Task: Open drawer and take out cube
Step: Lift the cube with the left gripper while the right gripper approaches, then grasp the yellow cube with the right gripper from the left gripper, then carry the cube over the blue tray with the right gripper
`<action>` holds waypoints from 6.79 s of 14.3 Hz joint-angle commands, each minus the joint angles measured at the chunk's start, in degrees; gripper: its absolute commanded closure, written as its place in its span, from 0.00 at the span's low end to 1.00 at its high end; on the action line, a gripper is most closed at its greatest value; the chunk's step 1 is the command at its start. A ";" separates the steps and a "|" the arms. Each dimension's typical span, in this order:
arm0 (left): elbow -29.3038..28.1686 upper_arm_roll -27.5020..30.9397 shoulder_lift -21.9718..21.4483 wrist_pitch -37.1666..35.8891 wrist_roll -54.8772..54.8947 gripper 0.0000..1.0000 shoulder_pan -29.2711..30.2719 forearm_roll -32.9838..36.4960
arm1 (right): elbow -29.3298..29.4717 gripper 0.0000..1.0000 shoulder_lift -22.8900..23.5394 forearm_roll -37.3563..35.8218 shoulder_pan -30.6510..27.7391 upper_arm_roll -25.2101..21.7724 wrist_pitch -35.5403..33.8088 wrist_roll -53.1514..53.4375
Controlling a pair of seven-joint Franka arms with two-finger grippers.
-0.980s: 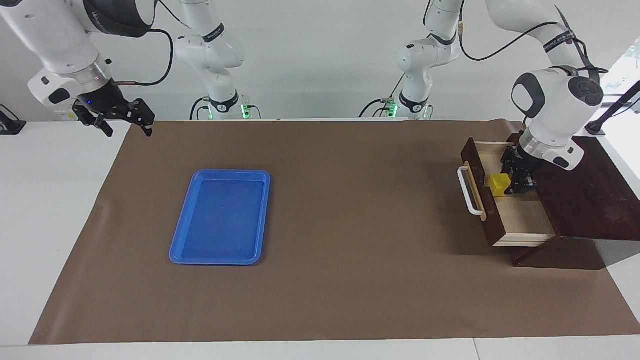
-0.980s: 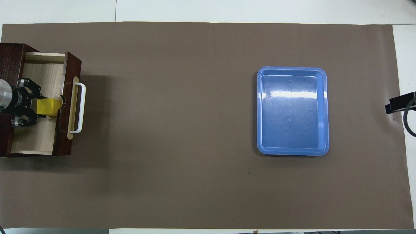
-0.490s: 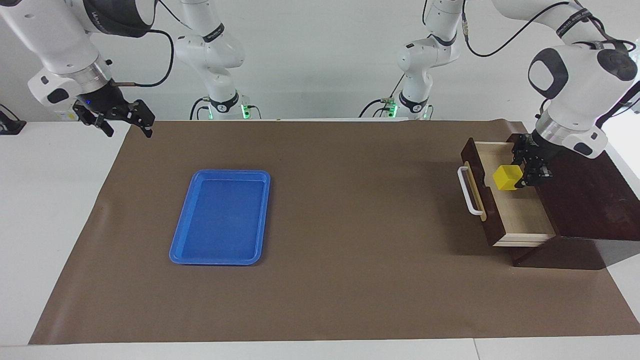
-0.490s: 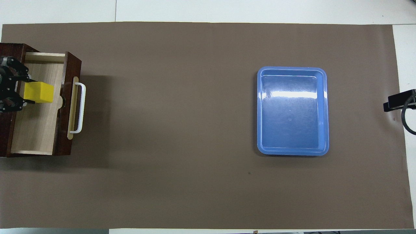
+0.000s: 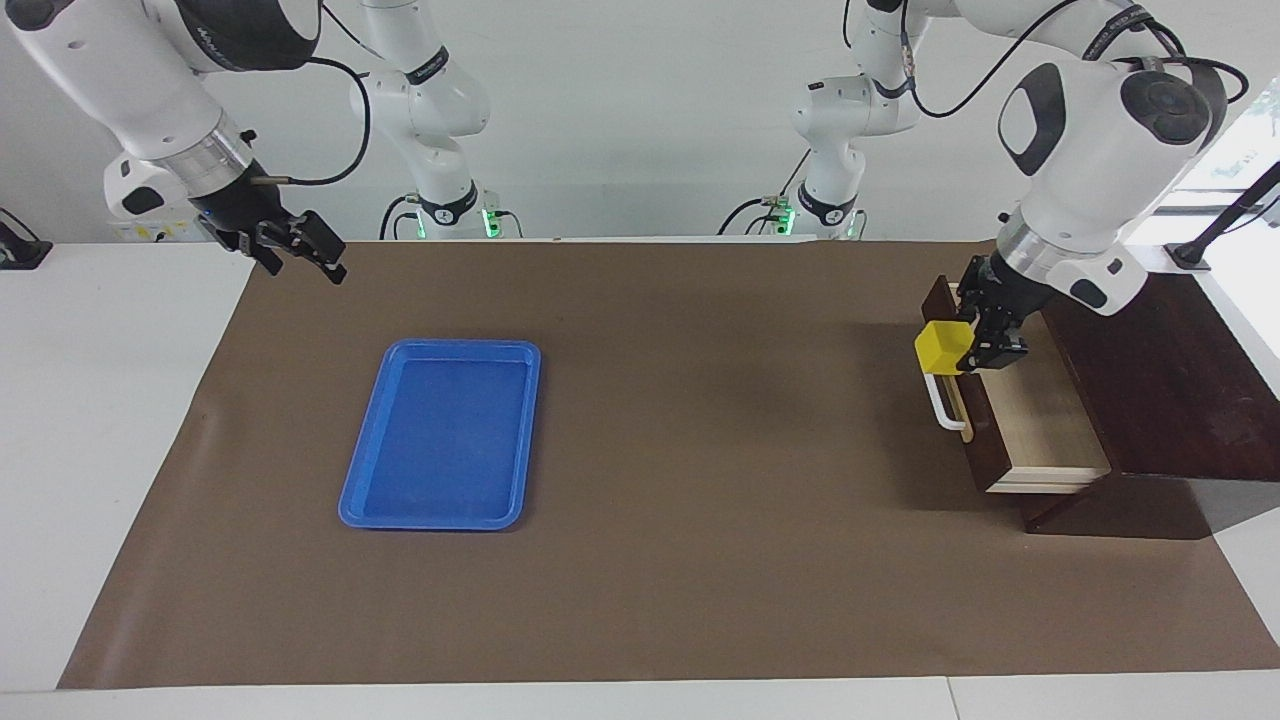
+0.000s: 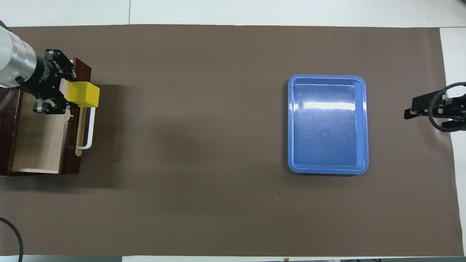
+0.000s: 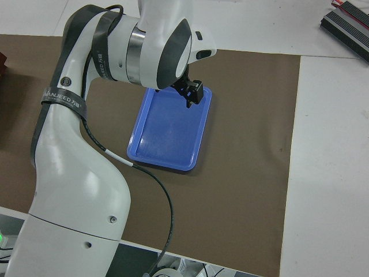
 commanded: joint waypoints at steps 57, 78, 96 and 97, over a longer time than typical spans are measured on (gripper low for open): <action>-6.89 0.76 2.55 15.14 -38.72 1.00 -20.69 0.20 | 15.13 0.12 31.61 32.02 36.04 0.20 31.61 68.18; -6.27 0.67 2.64 15.22 -38.10 0.10 -20.16 0.12 | 16.10 1.00 31.70 32.02 35.69 0.20 32.40 71.17; -22.87 1.11 -4.82 21.27 -20.28 0.00 -7.87 0.29 | 17.16 1.00 31.69 33.25 11.10 -0.33 24.75 64.94; -23.75 1.11 -5.26 21.46 -18.00 0.00 -6.64 0.29 | 16.46 1.00 31.87 33.17 9.86 -0.33 24.75 63.63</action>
